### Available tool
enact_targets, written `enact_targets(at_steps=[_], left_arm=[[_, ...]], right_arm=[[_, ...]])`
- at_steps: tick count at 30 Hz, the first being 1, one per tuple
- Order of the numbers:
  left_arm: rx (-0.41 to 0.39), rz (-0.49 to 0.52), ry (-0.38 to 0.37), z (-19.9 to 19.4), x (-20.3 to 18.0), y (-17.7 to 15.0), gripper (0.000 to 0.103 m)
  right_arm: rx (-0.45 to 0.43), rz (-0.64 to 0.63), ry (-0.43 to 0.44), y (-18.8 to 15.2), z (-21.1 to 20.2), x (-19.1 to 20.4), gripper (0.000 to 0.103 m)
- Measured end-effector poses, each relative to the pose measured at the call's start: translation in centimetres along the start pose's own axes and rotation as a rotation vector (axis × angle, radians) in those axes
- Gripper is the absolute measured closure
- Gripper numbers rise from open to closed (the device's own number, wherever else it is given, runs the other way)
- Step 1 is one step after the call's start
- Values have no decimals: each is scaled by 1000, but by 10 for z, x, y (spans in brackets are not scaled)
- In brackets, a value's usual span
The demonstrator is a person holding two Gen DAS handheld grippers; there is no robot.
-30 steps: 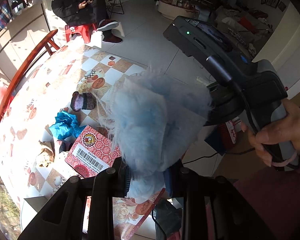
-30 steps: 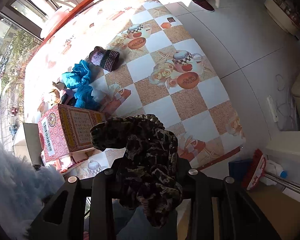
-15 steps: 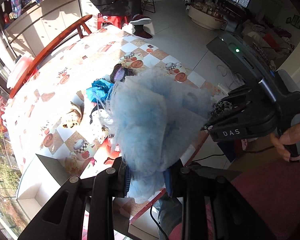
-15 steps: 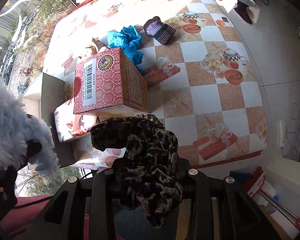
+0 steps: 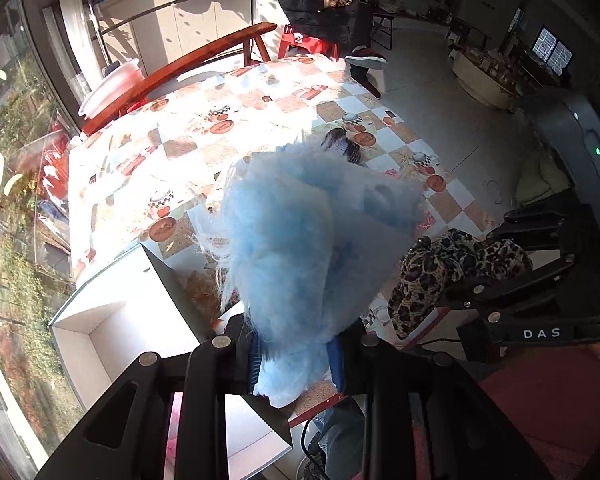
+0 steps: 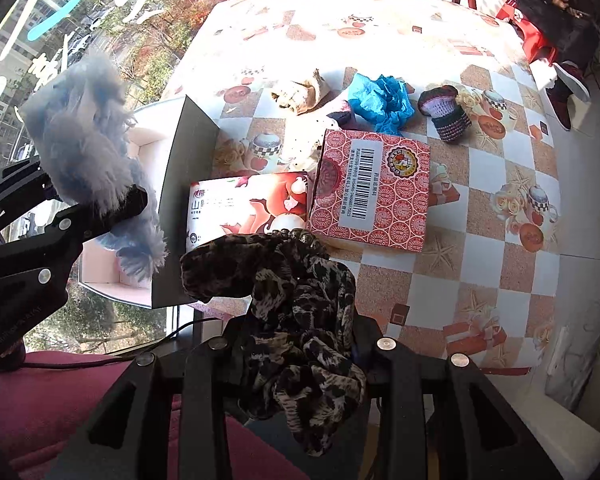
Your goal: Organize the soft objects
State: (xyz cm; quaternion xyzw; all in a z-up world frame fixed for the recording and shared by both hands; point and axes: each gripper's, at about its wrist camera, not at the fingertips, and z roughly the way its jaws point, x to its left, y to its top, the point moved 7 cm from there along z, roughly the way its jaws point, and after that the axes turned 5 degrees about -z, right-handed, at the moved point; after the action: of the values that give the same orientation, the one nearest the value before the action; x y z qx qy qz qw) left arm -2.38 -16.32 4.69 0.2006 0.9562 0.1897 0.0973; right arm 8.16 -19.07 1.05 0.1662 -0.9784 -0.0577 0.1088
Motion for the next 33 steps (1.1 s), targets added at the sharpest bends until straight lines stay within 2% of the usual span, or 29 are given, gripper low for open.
enact_targets(at_steps=[9, 18, 28, 33], left_arm=[[-4, -141, 87, -7, 47, -18, 74], [2, -272, 181, -11, 88, -38, 74], [21, -365, 235, -12, 114, -60, 74], [32, -393, 261, -13, 123, -76, 74]], right_arm=[[-11, -103, 30, 25, 0, 42, 67], [-30, -143, 50, 53, 1, 73, 67], [-57, -251, 92, 86, 5, 133, 67], [-30, -286, 106, 82, 18, 152, 67]])
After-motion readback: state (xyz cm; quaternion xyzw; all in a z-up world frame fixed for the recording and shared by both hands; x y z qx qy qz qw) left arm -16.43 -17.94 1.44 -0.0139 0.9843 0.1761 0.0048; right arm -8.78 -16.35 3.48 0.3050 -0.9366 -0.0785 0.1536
